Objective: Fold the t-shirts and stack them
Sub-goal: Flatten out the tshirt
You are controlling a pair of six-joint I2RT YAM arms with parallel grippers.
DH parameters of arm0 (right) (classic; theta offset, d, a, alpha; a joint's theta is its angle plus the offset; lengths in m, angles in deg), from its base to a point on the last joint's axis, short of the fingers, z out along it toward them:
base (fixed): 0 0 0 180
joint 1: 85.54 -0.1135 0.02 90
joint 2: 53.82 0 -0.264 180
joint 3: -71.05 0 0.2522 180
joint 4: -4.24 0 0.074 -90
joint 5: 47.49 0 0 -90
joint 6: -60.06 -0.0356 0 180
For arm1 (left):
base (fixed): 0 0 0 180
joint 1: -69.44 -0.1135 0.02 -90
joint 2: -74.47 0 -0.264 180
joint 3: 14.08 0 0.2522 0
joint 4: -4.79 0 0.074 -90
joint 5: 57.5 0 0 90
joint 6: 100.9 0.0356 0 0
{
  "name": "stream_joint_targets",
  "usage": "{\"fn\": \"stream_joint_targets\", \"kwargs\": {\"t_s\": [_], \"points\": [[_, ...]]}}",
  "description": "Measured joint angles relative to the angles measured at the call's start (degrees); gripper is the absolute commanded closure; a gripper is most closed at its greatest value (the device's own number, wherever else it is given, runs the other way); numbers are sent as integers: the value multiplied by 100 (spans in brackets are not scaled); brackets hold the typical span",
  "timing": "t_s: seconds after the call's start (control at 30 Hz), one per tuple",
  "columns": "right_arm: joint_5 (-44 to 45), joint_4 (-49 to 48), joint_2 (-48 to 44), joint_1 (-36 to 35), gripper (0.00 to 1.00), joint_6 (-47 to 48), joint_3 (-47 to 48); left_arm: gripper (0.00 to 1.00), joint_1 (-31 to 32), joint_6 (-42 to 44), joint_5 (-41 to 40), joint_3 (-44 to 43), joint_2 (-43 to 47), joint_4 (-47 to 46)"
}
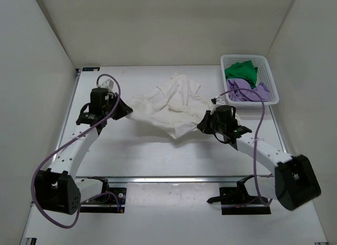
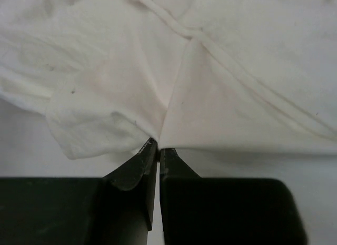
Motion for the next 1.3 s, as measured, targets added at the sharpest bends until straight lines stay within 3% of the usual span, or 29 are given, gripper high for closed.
{"fn": "stream_joint_targets", "kwargs": {"t_s": [0.07, 0.2, 0.33, 0.4, 0.53, 0.77, 0.9, 0.97, 1.1, 1.2, 1.3], "points": [[48, 352, -581, -57, 100, 44, 74, 95, -26, 79, 96, -498, 85, 332], [109, 868, -1368, 28, 100, 127, 94, 63, -31, 238, 286, -1032, 223, 857], [85, 1097, -1270, 422, 100, 140, -190, 33, -52, 433, 295, -903, 258, 1174], [170, 1237, -1163, 503, 99, 140, -365, 29, -116, 496, 254, -669, 186, 1200], [260, 1462, -1060, 481, 94, 138, -538, 30, -92, 551, 0, -221, -282, 1126], [448, 1480, -1134, 385, 77, 125, -566, 21, 258, 645, -385, 468, -588, 837], [522, 1469, -1137, 133, 72, 136, -581, 26, 385, 632, -505, 673, -935, 490], [577, 1451, -1137, 7, 71, 133, -581, 48, 404, 577, -551, 671, -1325, 247], [621, 1449, -1165, -133, 71, 131, -592, 68, 431, 450, -643, 636, -2109, -120], [629, 1443, -1300, -160, 70, 133, -647, 96, 428, 369, -636, 435, -2411, -442], [621, 1451, -1447, -125, 69, 133, -688, 100, 450, 293, -614, 319, -2583, -737]]}}
